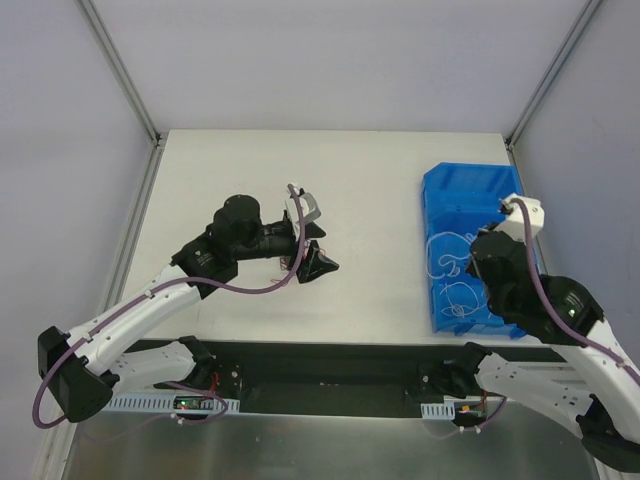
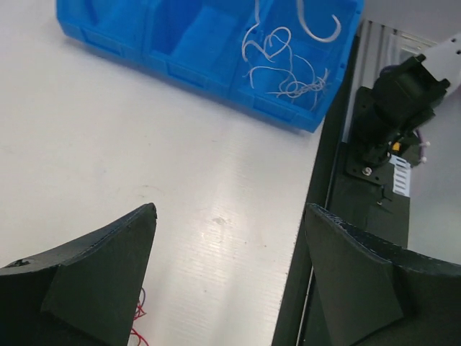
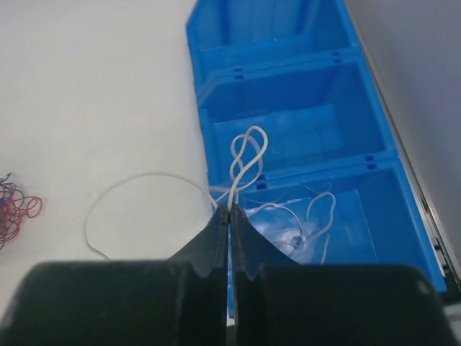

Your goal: Untangle the cables

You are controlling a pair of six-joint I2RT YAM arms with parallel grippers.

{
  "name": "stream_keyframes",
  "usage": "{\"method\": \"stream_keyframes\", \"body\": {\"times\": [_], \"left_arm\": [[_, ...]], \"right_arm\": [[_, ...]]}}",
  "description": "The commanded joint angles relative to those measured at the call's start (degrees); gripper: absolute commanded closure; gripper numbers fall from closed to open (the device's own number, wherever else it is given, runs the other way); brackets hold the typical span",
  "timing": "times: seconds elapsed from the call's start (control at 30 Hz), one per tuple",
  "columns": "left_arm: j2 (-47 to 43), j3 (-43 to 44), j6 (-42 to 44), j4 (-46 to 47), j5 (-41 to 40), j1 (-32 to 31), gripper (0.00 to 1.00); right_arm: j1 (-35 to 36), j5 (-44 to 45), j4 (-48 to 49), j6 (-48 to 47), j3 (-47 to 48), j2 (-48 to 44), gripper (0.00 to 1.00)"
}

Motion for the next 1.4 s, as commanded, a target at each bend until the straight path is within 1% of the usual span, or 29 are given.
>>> {"method": "stream_keyframes", "body": {"times": [0.0,0.07,0.17,0.27,0.37,0.43,0.53,0.67,0.8,0.93,0.97,1.03,1.1,1.13,1.2,1.23,1.3,1.37], "left_arm": [[-1.56,0.47,1.09,0.09,-7.35,-0.55,0.16],[-1.47,0.38,1.09,0.09,-7.45,-0.64,0.14],[-1.21,0.56,0.65,0.0,-7.53,-0.55,0.13],[-0.95,0.56,0.57,0.0,-7.79,-0.55,0.13],[-0.86,0.21,0.92,0.0,-9.37,-0.64,0.13],[-0.77,0.03,1.0,0.0,-10.52,-0.64,0.13],[-0.68,0.21,0.92,-0.17,-10.79,-0.55,0.13],[-0.16,0.29,1.0,-0.35,-11.83,-0.64,0.12],[0.46,0.91,0.57,-1.93,-14.73,-0.64,0.13],[0.29,1.26,-0.14,-2.89,-19.39,-0.55,0.13],[0.2,1.52,-0.14,-3.33,-19.92,-0.46,0.13],[0.02,1.53,-0.23,-3.6,-20.71,-0.55,0.13],[-0.42,1.35,-0.14,-3.51,-21.85,-0.46,0.13],[-0.42,1.44,-0.05,-3.6,-22.56,-0.46,0.12],[-0.07,1.35,-0.05,-3.78,-24.57,-0.55,0.12],[0.11,1.44,-0.4,-3.86,-25.63,-0.46,0.12],[0.72,1.44,-0.75,-4.04,-28.35,-0.11,0.12],[2.04,1.7,-3.47,-4.56,-31.34,0.41,0.12]], "right_arm": [[-2.04,4.29,-13.14,8.75,-1.99,-4.62,1.0],[-2.74,6.05,-16.4,11.84,-4.09,-7.17,1.0],[-4.32,6.41,-17.38,14.91,-9.01,-9.99,1.0],[-7.83,6.06,-22.1,23.24,-11.75,-9.21,1.0],[-12.22,5.79,-26.94,27.13,-10.79,-6.75,1.0],[-14.6,6.32,-29.67,27.49,-9.21,-6.13,1.0],[-16.71,6.67,-29.78,26.36,-8.15,-6.74,1.0],[-17.68,2.12,-23.46,22.14,-10.87,-7.01,1.0],[-18.47,-2.11,-18.62,24.94,-15.17,-7.88,0.91],[-19.97,-2.65,-16.33,25.91,-18.16,-9.55,0.88],[-20.32,-2.56,-15.8,25.56,-18.78,-9.73,0.84],[-21.28,-3.61,-13.44,23.03,-19.49,-9.03,0.72],[-21.81,-5.62,-10.63,20.04,-19.23,-7.63,0.67],[-21.73,-7.63,-7.31,16.63,-19.4,-7.01,0.64],[-21.73,-17.0,0.59,8.29,-19.92,-5.35,0.57],[-21.73,-23.85,5.16,3.11,-20.19,-4.03,0.55],[-21.38,-39.75,15.18,-3.42,-21.33,-1.66,0.51],[-19.54,-51.98,25.02,-3.45,-23.7,1.5,0.48]]}}
